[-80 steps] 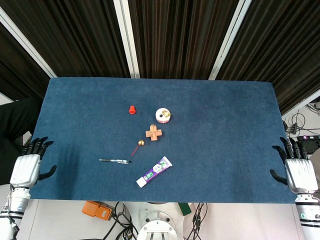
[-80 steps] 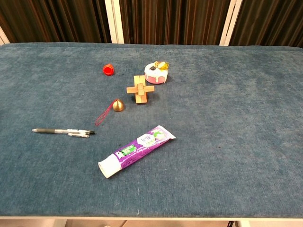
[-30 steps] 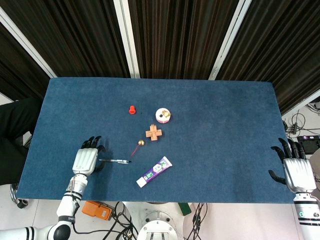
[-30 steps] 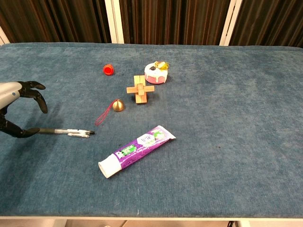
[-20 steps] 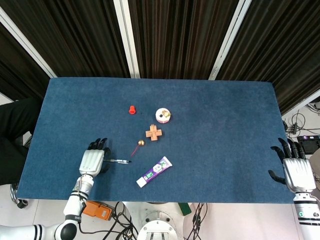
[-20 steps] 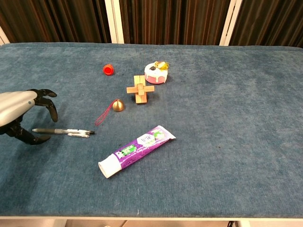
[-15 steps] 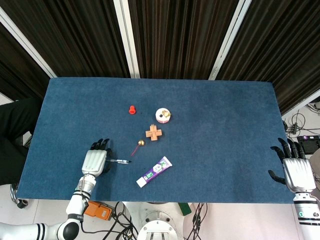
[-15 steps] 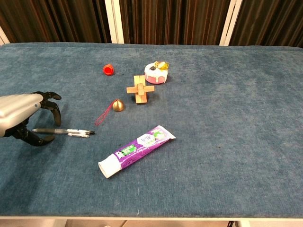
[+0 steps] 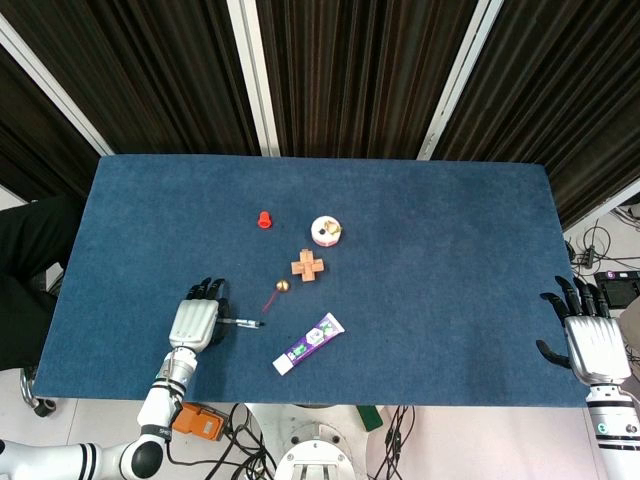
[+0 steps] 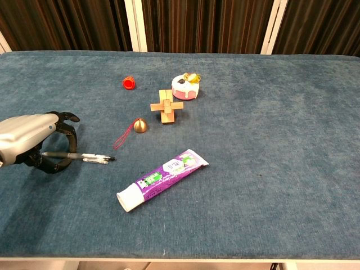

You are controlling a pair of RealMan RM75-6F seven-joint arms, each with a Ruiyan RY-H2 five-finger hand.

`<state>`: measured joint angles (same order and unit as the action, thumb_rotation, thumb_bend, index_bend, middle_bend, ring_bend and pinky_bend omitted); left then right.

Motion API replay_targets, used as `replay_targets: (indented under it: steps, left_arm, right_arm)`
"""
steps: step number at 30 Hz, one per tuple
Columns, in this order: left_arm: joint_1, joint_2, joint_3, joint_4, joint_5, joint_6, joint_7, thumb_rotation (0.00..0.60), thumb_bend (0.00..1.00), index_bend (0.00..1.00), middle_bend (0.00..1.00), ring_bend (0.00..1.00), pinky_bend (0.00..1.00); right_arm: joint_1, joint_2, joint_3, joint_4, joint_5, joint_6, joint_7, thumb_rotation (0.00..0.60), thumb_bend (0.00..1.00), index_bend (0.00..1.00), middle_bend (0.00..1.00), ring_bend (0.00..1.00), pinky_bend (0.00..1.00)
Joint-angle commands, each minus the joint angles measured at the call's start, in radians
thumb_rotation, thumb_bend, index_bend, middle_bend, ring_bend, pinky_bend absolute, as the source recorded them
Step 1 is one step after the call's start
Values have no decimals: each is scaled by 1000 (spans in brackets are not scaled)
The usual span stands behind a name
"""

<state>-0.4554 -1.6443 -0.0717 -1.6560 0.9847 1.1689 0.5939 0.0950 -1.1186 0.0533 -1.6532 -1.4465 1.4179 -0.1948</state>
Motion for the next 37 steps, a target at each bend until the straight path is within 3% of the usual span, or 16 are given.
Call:
replay_targets:
  steps: [1, 6, 11, 22, 25, 30, 37]
  left_arm:
    - [3, 11, -2, -11, 19, 4, -25, 600, 323, 574, 123, 0, 122]
    - [1, 54, -23, -52, 48, 33, -38, 600, 455, 594, 139, 4, 122]
    - [-13, 151, -75, -139, 31, 16, -73, 600, 465, 595, 144, 4, 122]
    - [-31, 544, -264, -377, -34, 0, -192, 600, 467, 595, 144, 4, 122]
    - [-19, 636, -317, -432, -61, -51, -335, 600, 467, 596, 144, 4, 122]
    - [32, 797, -408, -470, -21, -186, -694, 600, 467, 602, 144, 4, 122]
    - [59, 862, -405, -440, 74, -211, -835, 600, 470, 611, 162, 14, 122]
  right_arm:
    - [0, 0, 0, 0, -1, 1, 0, 600, 361, 315, 131, 59, 105]
    - [0, 0, -1, 1, -1, 1, 1, 600, 361, 315, 131, 59, 105]
    - [0, 1, 0, -1, 1, 1, 2, 600, 360, 315, 131, 59, 105]
    - [5, -7, 5, -7, 12, -6, -14, 600, 361, 315, 131, 59, 105]
    - [3, -9, 5, -7, 5, 4, -17, 600, 360, 316, 131, 59, 105]
    - [2, -10, 3, -5, 5, 4, -13, 600, 360, 316, 131, 59, 105]
    - [2, -13, 7, -1, 2, 11, -9, 600, 360, 318, 131, 58, 105]
